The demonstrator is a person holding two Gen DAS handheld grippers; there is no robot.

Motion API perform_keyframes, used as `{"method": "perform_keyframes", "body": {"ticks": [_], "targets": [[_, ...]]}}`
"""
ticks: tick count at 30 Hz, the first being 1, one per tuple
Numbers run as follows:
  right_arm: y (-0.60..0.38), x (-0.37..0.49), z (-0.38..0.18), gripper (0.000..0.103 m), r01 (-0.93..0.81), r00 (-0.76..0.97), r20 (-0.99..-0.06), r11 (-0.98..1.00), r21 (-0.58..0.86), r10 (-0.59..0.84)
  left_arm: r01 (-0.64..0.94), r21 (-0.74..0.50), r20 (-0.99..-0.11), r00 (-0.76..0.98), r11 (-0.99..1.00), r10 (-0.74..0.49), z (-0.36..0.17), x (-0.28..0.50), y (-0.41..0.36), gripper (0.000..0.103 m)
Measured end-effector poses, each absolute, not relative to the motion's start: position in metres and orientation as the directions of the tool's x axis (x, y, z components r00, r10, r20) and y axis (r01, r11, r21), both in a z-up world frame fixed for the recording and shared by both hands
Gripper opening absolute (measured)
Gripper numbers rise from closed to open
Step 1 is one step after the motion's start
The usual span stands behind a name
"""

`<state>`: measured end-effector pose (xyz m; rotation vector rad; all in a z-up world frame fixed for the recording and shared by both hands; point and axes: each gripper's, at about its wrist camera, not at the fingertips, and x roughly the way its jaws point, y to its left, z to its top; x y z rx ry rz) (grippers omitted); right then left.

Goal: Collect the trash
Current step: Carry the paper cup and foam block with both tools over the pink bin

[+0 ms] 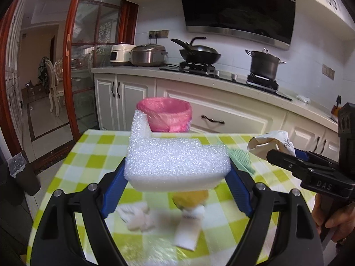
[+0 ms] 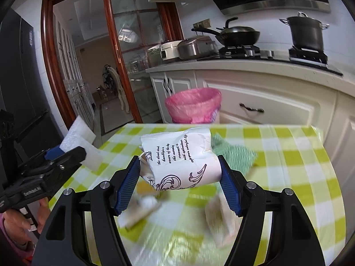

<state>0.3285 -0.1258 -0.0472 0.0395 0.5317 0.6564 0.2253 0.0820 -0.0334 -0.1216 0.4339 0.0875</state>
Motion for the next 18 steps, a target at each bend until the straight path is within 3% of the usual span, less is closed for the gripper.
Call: {"method": "perform_keyframes", "body": {"ticks": [18], "targets": [[-0.068, 0.462, 0.004, 0.066, -0.628, 0.663, -0.42, 0.766, 0.138, 0.62, -0.142, -0.138, -0.41, 0.909, 0.98, 0.074, 0.015, 0.353, 0.154, 0.081]]}}
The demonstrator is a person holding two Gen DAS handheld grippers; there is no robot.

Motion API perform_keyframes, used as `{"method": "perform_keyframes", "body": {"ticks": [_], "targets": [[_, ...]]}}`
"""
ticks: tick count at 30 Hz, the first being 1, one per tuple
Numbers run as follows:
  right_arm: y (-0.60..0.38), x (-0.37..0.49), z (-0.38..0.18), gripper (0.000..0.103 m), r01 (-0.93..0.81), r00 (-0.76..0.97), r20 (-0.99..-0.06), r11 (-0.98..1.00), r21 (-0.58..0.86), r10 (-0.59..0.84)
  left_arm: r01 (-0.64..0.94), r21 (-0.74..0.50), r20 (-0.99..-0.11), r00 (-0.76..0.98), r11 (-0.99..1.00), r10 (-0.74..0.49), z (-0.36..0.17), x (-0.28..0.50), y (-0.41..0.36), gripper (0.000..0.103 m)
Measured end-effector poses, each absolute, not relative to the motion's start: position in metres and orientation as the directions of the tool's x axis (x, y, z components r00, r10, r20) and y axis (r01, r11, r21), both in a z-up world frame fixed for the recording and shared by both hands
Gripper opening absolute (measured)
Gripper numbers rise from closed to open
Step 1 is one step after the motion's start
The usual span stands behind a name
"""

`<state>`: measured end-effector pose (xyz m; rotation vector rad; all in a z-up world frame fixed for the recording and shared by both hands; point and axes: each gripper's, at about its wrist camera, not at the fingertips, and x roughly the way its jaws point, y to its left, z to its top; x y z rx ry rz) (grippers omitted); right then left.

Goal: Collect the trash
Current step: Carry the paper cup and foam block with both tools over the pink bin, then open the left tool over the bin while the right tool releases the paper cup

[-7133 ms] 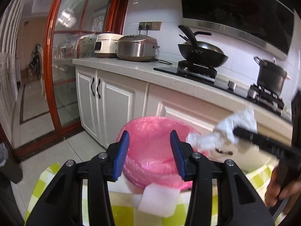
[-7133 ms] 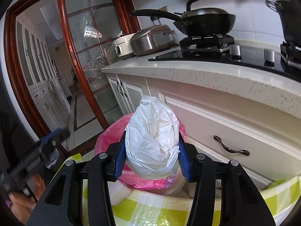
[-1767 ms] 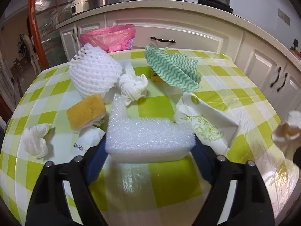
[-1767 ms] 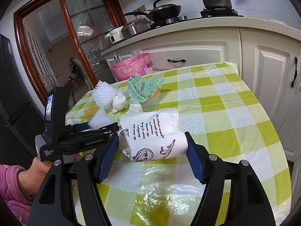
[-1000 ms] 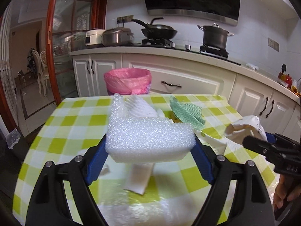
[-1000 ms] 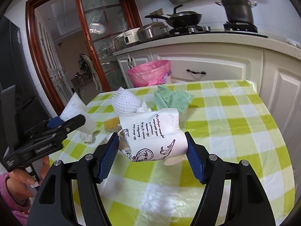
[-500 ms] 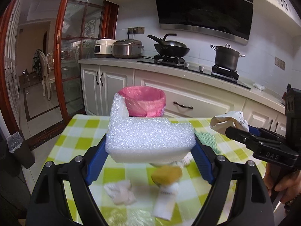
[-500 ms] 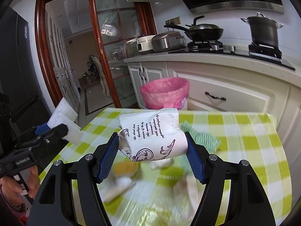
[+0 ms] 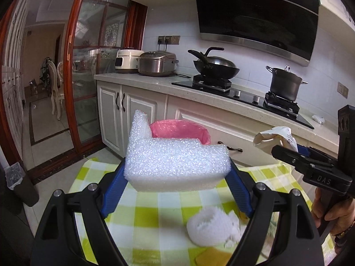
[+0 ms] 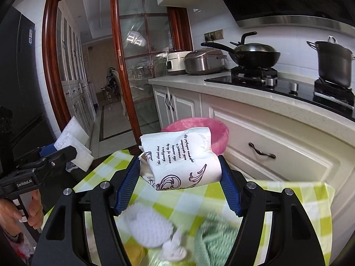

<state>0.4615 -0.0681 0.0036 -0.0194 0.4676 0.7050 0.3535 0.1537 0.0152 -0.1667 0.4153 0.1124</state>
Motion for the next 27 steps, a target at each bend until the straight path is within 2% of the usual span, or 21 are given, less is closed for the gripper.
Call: {"method": "perform_keyframes", "body": {"ticks": [6, 18, 22, 27], "targets": [[-0.049, 0.503, 0.004, 0.066, -0.642, 0.653, -0.431, 0.757, 0.121, 0.623, -0.129, -0.152, -0.421, 0.905, 0.98, 0.054, 0.016, 0.4, 0.164, 0.081], [-0.023, 0.608, 0.001, 0.066, -0.663, 0.607, -0.46, 0.732, 0.156, 0.648, -0.081, -0.061, -0.457, 0.888, 0.995, 0.044, 0.013, 0.522, 0.181, 0.081], [-0.012, 0.644, -0.004, 0.066, -0.673, 0.582, -0.467, 0.716, 0.182, 0.666, -0.041, -0.12, -0.471, 0.882, 0.992, -0.021, 0.007, 0.567, 0.199, 0.081], [-0.001, 0.684, -0.016, 0.066, -0.687, 0.55, -0.463, 0.692, 0.223, 0.695, -0.02, -0.135, -0.478, 0.877, 0.991, -0.047, 0.0, 0.603, 0.212, 0.081]]}}
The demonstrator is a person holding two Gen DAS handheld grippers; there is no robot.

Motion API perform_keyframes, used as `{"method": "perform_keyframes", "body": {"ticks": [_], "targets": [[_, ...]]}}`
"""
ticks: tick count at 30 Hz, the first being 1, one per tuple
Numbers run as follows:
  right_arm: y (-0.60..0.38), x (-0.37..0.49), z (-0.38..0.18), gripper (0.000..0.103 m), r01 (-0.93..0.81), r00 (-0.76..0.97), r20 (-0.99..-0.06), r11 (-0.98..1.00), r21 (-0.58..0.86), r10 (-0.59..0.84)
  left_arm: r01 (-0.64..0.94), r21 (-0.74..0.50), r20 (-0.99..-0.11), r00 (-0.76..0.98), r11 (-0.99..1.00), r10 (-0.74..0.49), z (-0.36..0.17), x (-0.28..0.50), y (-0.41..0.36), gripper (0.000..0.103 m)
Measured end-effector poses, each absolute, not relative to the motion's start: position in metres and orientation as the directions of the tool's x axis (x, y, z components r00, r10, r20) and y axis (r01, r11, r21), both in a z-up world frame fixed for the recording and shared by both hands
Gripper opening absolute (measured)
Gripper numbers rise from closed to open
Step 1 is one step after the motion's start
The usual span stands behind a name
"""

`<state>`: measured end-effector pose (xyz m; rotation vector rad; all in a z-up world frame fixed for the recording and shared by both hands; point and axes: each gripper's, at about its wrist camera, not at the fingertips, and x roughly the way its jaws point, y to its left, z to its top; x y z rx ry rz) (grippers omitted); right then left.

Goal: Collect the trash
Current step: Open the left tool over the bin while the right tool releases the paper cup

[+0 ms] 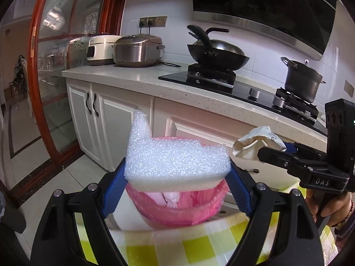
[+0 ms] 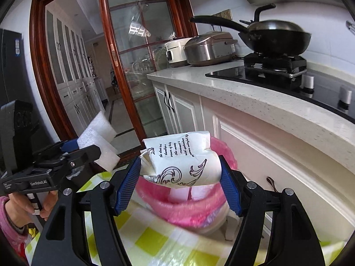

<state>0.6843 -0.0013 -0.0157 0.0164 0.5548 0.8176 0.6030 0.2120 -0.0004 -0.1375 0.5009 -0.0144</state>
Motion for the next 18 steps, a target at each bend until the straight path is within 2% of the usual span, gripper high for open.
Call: {"method": "perform_keyframes", "body": {"ticks": [12, 15, 18], "targets": [[0.039, 0.762, -0.063, 0.066, -0.706, 0.481, -0.513, 0.661, 0.253, 0.711, -0.032, -0.177, -0.531, 0.845, 0.984, -0.068, -0.056, 0.682, 0.235, 0.081], [0.045, 0.769, -0.06, 0.069, -0.712, 0.491, -0.496, 0.658, 0.246, 0.716, -0.046, -0.193, -0.54, 0.839, 0.98, -0.067, -0.066, 0.697, 0.241, 0.081], [0.04, 0.77, -0.052, 0.07, -0.718, 0.495, -0.457, 0.644, 0.263, 0.739, -0.061, -0.19, -0.53, 0.846, 0.98, -0.051, -0.068, 0.7, 0.245, 0.086]]}}
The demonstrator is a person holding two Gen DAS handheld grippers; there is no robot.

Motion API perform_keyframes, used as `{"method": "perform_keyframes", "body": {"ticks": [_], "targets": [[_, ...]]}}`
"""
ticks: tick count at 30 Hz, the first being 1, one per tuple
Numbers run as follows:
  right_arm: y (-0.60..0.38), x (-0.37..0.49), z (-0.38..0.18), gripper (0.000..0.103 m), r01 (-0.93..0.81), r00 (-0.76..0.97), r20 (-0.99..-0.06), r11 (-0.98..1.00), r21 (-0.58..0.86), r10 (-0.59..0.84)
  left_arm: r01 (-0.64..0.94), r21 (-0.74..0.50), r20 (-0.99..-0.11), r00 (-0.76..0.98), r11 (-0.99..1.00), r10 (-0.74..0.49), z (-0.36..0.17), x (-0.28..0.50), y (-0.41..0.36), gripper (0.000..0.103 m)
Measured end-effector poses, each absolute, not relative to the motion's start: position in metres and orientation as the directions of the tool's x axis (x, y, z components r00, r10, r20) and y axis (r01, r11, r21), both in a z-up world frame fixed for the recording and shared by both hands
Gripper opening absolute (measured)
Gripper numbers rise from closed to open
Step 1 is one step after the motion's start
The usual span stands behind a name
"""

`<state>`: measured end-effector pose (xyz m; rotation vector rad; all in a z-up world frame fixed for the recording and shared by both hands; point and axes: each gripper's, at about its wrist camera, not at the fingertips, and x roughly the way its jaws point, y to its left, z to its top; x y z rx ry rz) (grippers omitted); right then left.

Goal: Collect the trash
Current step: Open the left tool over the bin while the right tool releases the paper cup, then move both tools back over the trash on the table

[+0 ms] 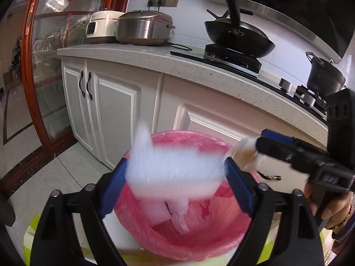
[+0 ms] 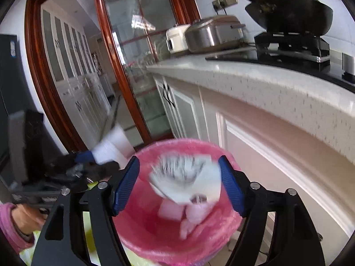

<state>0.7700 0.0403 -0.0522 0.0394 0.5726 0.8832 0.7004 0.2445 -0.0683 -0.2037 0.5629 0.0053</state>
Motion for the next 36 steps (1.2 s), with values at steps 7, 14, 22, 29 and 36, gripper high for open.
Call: {"method": "perform_keyframes", "body": {"ticks": [7, 14, 22, 29, 36], "targets": [[0.025, 0.761, -0.04, 0.07, -0.711, 0.514, -0.437, 0.652, 0.264, 0.738, -0.077, -0.194, -0.528, 0.848, 0.978, -0.038, -0.068, 0.69, 0.246, 0.087], [-0.017, 0.689, -0.009, 0.07, -0.717, 0.53, -0.416, 0.652, 0.245, 0.739, -0.082, -0.148, -0.503, 0.864, 0.986, -0.003, -0.045, 0.607, 0.232, 0.089], [-0.103, 0.518, 0.027, 0.077, -0.718, 0.576, -0.374, 0.669, 0.193, 0.727, -0.081, -0.049, -0.485, 0.873, 0.996, 0.047, -0.015, 0.438, 0.184, 0.098], [-0.156, 0.396, -0.016, 0.078, -0.658, 0.616, -0.43, 0.731, 0.18, 0.66, -0.119, -0.054, -0.492, 0.867, 0.991, 0.078, -0.035, 0.307, 0.148, 0.098], [-0.183, 0.335, -0.087, 0.078, -0.556, 0.614, -0.52, 0.793, 0.248, 0.593, -0.218, -0.139, -0.522, 0.845, 0.966, 0.116, -0.077, 0.226, 0.135, 0.098]]}}
